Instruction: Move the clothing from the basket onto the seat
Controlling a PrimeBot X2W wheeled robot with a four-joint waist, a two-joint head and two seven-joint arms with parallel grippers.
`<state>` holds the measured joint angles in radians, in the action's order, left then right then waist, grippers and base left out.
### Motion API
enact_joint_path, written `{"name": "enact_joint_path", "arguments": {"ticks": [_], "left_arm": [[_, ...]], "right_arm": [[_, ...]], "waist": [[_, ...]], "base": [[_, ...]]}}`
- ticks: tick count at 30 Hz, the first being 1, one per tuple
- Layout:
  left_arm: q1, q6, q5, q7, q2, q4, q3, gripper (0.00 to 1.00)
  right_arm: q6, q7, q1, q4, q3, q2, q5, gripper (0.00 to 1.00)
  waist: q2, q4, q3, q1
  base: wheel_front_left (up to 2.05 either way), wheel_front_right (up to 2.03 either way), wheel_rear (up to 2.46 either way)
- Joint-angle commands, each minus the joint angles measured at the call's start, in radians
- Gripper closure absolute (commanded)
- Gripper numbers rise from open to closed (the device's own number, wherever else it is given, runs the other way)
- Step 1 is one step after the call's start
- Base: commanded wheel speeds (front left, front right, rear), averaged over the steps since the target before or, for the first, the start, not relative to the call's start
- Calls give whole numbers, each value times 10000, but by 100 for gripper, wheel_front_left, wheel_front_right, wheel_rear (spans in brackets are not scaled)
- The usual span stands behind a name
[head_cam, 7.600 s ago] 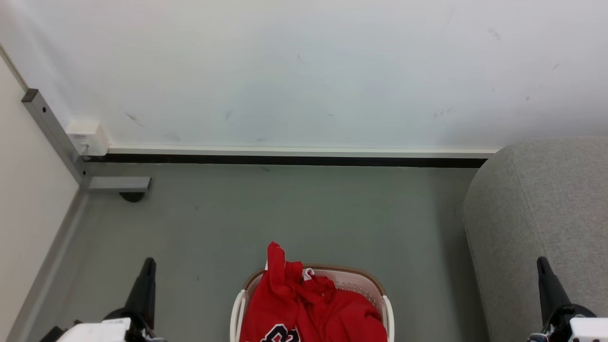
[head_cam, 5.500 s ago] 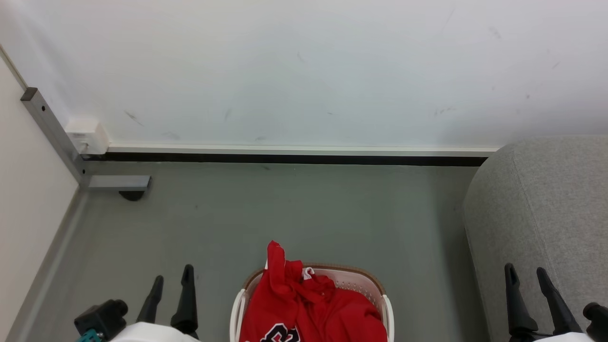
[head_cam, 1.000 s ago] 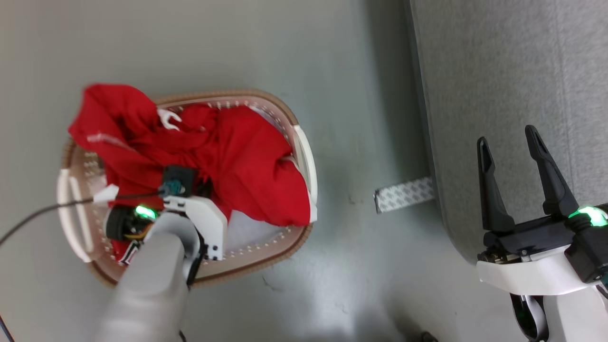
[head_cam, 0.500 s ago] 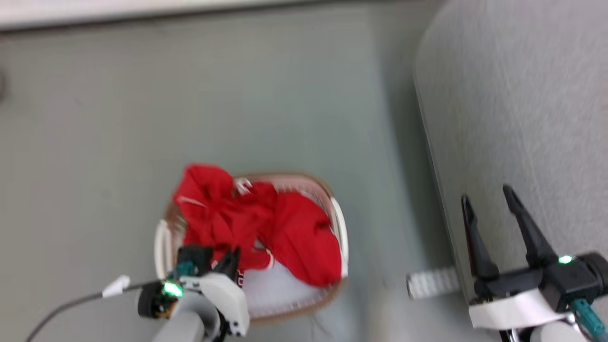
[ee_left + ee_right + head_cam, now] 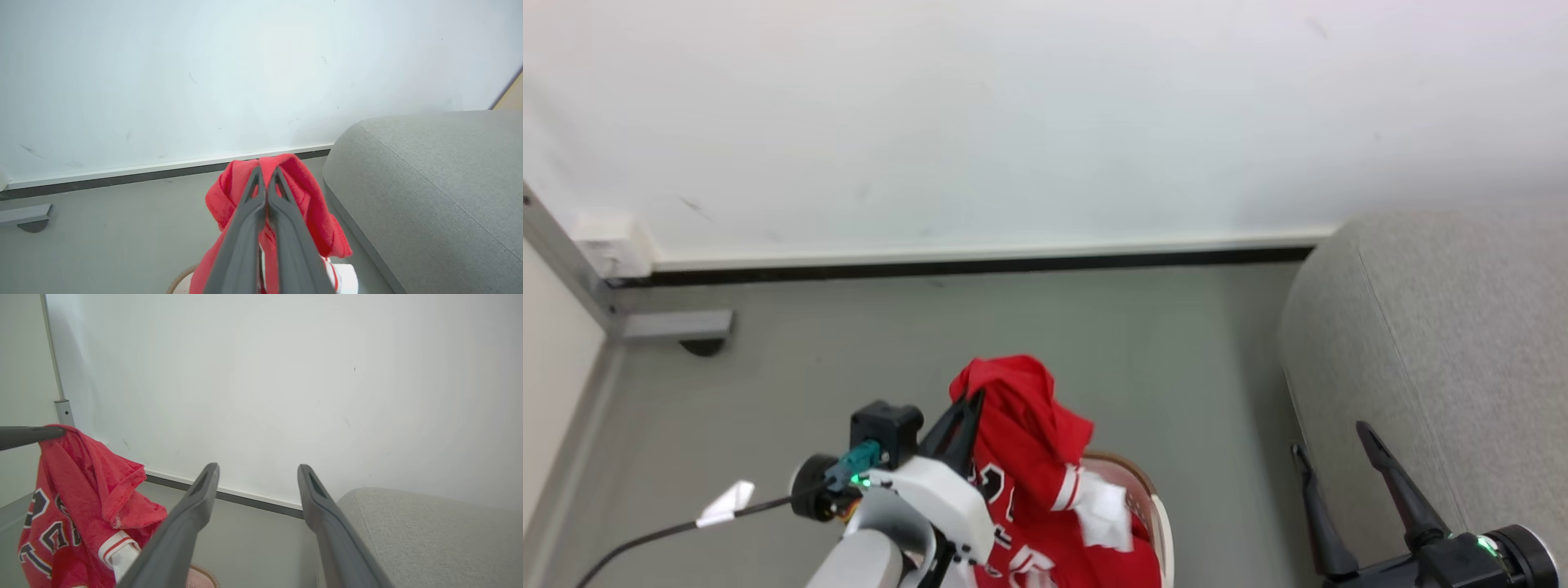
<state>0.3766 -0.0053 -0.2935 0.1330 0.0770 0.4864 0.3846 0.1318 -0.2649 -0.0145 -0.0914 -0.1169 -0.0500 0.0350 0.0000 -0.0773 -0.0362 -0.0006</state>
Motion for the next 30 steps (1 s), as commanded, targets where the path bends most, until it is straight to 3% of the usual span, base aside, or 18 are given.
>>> {"name": "enact_joint_path", "arguments": {"ticks": [1,8,14,19,24,30], "left_arm": [[-151,53,76,-120,101,-311,-21,100],[-456,272,48,-1302,463,-2894,76,100],[-511,342,108,-1942,445,-4195,369,100],[-403,430,145,-2175,399,-4622,505,100],[-288,451,149,-2250,265,-4714,737,100],[-226,383,104,-2323,55,-4811,1319,100]], "right_arm": [[-21,8,142,82,-42,-43,-2,0],[-21,8,-165,-6,-1088,-524,490,0],[-21,8,-902,-313,-2633,-1045,650,0],[-21,8,-2023,-816,-4402,-1514,1066,0],[-23,8,-3185,-1504,-5701,-1586,1512,0],[-21,8,-4131,-2594,-6371,-1311,1529,0]], "waist": [[0,386,521,6],[0,412,867,6],[0,402,991,6],[0,370,1039,6],[0,415,1095,6],[0,510,1154,6]], "base": [[0,0,0],[0,0,0],[0,0,0],[0,0,0],[0,0,0],[0,0,0]]}}
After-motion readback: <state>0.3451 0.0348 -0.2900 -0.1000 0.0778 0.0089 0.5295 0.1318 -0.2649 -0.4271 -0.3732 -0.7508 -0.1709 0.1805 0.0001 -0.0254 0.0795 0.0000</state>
